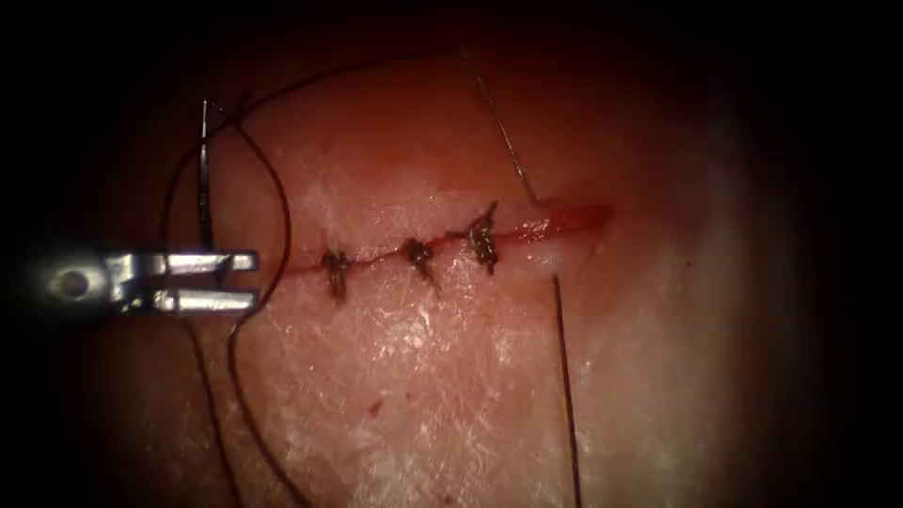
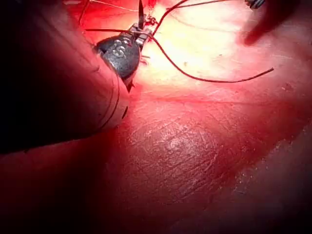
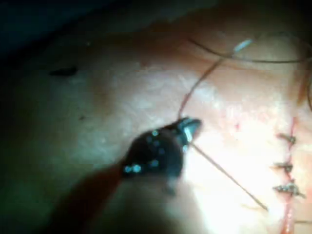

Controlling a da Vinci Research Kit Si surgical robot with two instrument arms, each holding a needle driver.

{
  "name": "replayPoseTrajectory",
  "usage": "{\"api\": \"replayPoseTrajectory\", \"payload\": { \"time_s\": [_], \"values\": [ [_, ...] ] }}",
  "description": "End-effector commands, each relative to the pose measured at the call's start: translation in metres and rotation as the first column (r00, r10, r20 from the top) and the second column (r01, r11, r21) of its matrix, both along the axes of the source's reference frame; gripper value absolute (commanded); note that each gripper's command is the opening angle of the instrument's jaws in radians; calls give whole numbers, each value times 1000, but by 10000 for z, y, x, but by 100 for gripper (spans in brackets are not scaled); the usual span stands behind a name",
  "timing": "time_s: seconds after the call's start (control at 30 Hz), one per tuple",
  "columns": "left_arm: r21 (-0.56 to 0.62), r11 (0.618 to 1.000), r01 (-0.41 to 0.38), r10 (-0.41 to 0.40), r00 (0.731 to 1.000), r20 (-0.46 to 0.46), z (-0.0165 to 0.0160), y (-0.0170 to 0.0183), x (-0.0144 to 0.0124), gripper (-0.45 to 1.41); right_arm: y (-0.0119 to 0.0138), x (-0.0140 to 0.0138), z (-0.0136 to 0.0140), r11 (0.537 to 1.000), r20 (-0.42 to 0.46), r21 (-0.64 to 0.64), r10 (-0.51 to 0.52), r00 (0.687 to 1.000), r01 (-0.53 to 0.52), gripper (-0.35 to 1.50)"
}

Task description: Wound Closure

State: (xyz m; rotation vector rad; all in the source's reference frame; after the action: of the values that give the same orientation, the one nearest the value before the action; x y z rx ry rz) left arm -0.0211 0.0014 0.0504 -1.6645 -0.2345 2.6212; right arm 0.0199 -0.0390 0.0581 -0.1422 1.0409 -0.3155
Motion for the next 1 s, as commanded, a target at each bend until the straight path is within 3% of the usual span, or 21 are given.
{"api": "replayPoseTrajectory", "payload": {
  "time_s": [0.03,0.4,0.77,0.83,0.87,0.93,0.97,1.0],
  "values": [
    [1,1000,-1,1,1000,1,7,-2,-5,-45,-14,10,4,1000,-4,8,-12,1000,12,-35],
    [1,1000,-1,1,1000,1,7,-2,-5,-45,-35,18,-4,996,12,38,-83,997,82,-35],
    [1,1000,-1,1,1000,2,7,-2,-4,-45,-43,23,-2,990,26,50,-133,991,132,-35],
    [1,1000,-1,1,1000,2,7,-2,-4,-45,-37,26,-2,994,31,45,-104,994,103,-35],
    [1,1000,-1,1,1000,2,7,-2,-4,-45,-32,26,-1,997,-1,31,-71,997,71,-10],
    [1,1000,-1,1,1000,2,7,-2,-4,-45,-22,25,0,1000,-29,-2,8,1000,-8,93],
    [1,1000,-1,1,1000,2,7,-2,-4,-45,-9,22,2,999,-29,-11,49,998,-50,135],
    [1,1000,-2,2,1000,2,7,-2,-4,-45,-4,19,3,998,-26,2,58,998,-58,138]
  ]
}}
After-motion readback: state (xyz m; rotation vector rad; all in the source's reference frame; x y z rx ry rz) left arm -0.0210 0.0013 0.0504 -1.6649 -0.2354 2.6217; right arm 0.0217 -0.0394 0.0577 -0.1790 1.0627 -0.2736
